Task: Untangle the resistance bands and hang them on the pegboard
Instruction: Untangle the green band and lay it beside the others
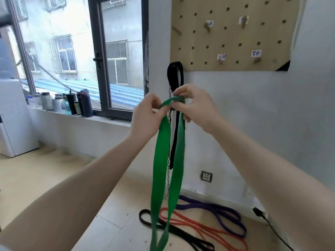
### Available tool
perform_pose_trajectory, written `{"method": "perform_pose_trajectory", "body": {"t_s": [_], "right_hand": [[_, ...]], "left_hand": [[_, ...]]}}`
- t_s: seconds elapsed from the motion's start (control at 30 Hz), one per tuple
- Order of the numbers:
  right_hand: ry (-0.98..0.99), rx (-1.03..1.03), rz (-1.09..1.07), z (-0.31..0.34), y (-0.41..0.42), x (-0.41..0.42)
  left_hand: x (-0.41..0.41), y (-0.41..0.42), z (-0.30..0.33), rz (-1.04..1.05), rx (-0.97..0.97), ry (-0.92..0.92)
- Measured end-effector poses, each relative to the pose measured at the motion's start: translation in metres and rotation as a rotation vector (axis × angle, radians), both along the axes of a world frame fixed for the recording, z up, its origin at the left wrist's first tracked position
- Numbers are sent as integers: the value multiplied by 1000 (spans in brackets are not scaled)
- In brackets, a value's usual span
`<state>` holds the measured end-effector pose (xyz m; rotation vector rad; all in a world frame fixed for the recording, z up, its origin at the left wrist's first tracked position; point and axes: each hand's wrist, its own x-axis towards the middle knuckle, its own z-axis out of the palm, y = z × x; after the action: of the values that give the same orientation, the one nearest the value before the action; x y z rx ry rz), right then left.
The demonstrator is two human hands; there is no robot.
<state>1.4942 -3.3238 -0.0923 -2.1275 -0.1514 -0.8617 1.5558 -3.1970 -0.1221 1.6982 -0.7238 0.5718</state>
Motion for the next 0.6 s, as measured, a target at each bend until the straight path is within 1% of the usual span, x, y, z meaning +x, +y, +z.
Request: {"method": "perform_pose_trajectory", "body": {"t_s": [0.07,0.1,0.17,0.2,0.23,0.27,0.33,0.37,0.43,0.5,0.53,0.6], "right_hand": [[100,156,244,5,3,-4],[104,228,336,6,3,-6],[46,322,405,5,2,-8],[1,318,377,5,2,-8],[-44,246,296,4,2,-6],[-72,114,175,2,2,-4],[-59,-153,-38,-7,5,3],[-39,-207,-100,-12,6,7],[19,-188,-97,-20,9,11],[86,-128,-5,-26,11,12],[99,-80,33,-29,11,13],[74,20,60,-33,8,17]], "left_hand": [[-3,4,17,-15,-91,-2],[-3,6,23,-22,-107,-14],[-1,10,25,-101,-52,-26],[0,13,21,-175,2,-27],[0,14,13,-237,51,-32],[1,14,3,-265,78,-39],[4,14,-18,-213,79,-47],[6,13,-28,-145,87,-72],[8,11,-44,-17,109,-126],[7,8,-52,18,45,-88],[5,6,-54,-12,-12,-19],[-2,3,-56,-196,-158,202]]}}
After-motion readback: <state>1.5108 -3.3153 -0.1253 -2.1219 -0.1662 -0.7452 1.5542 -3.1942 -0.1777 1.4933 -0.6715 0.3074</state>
